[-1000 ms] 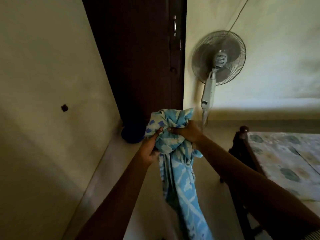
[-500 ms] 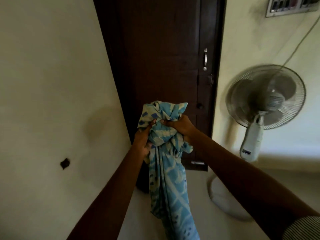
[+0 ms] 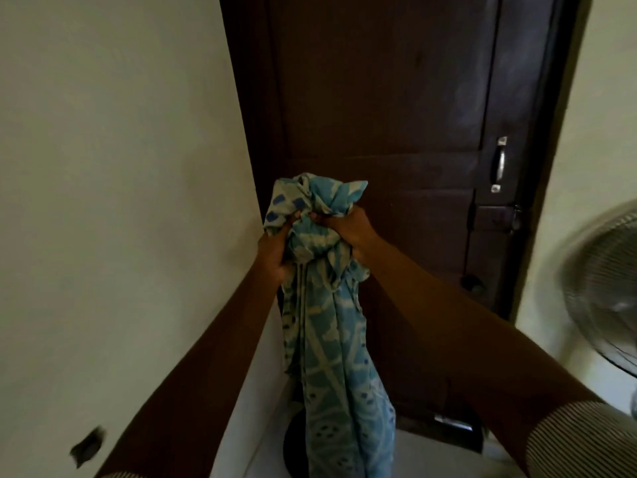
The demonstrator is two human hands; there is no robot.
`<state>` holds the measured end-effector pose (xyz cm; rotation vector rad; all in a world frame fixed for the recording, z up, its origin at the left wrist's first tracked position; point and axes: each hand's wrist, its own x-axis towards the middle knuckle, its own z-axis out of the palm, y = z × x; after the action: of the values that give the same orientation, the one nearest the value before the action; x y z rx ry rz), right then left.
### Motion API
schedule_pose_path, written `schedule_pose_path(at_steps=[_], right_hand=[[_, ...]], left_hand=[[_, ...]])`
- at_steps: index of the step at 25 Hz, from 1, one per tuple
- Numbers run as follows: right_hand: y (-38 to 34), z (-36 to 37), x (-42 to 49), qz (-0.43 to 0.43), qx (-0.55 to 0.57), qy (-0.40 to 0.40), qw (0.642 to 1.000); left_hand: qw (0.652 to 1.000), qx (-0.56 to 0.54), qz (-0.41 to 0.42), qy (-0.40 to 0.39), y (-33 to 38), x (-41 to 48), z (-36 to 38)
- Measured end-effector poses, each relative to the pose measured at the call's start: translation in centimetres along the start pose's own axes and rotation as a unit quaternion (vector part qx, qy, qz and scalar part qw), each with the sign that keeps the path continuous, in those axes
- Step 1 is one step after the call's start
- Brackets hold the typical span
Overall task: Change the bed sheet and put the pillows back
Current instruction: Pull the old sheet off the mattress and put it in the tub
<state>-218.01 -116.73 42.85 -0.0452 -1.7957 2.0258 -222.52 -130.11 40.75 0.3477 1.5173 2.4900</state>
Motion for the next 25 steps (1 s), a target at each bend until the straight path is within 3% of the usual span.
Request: schedule_pose_path(at_steps=[6,11,14,20,25], right_hand=[[3.1,1.6,11.3,0.016,0.029,-0.014,0.999],[7.6,1.4,17.0,0.037,0.011,-0.036,0.999],[13.5,1.0,18.4,0.083,-0.011,-0.052,0.995],[24.2,-0.5,20.8,0.19,-0.002,-0.161,0.968],[32.5,-2.1,22.1,0.258,-0.066,-0.264,0.927]], left_hand=[[1.0,0.008,0.019,0.005,0.4,10.4,-0.5],[0.999,-0.031,-0.012,0.005,-2.9,16.7,-3.2],[0.996,-0.021,-0.056,0.066,-8.0,18.4,-6.2],[0.974,-0.001,-0.092,0.208,-17.9,19.5,-10.8],[0.934,-0.121,-0.052,0.333,-25.0,18.0,-10.9]])
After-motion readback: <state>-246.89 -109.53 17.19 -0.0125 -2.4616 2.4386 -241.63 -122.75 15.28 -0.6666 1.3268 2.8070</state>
